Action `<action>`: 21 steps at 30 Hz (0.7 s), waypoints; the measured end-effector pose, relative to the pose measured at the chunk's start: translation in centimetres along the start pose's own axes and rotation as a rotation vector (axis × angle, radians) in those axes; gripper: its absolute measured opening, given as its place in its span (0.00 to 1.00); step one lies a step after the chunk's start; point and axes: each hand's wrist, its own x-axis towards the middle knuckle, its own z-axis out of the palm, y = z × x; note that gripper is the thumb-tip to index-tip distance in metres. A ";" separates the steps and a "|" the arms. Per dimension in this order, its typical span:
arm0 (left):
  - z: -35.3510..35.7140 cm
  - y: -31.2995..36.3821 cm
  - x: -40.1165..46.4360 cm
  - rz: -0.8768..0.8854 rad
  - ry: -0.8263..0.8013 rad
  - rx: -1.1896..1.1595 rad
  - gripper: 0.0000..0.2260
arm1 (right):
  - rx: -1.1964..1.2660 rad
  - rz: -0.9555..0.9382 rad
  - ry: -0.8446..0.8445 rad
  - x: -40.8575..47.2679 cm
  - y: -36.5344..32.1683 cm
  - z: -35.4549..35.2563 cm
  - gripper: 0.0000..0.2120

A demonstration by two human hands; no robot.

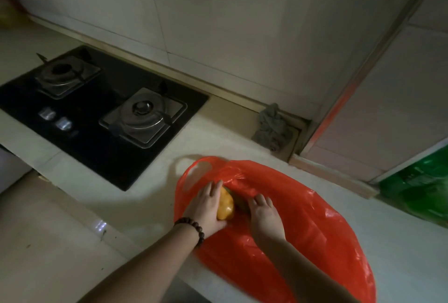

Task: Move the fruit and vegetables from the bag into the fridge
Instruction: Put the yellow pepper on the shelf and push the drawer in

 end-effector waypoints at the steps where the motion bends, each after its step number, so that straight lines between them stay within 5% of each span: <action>1: 0.0 -0.1 0.1 -0.002 0.014 -0.016 0.48 | -0.003 0.003 0.004 0.1 0.1 0.0 0.18; 9: -2.2 -0.4 -0.3 0.003 0.235 -0.280 0.50 | 0.031 0.031 0.042 0.9 0.9 -1.5 0.14; 21: -9.2 2.2 -1.4 0.179 0.378 -0.628 0.48 | 0.163 0.065 0.361 0.2 -1.8 -7.3 0.11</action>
